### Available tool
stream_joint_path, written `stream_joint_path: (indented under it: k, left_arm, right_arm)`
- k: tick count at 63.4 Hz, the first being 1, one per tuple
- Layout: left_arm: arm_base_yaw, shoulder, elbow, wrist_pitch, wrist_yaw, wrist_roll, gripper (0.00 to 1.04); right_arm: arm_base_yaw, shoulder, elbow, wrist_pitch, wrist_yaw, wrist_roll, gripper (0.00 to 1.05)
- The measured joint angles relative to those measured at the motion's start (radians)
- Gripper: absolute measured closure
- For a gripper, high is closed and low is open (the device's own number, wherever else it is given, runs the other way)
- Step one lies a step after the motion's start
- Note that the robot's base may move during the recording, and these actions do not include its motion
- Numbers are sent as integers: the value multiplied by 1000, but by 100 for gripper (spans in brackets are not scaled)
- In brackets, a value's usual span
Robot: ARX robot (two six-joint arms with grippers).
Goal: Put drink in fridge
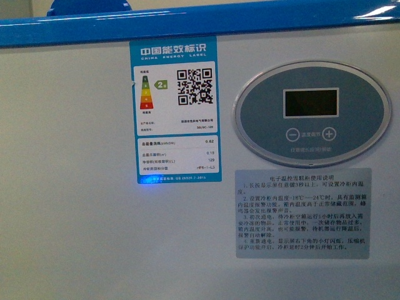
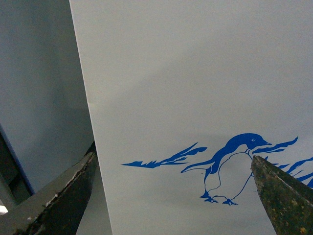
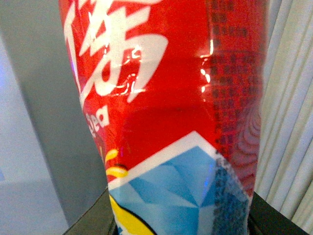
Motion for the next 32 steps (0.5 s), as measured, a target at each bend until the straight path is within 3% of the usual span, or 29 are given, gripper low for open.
stream_joint_path:
  k: [32]
  left_arm:
    - [0,0,0,0,0,0,8]
  right_arm:
    - [0,0,-4,0,0,-3,65]
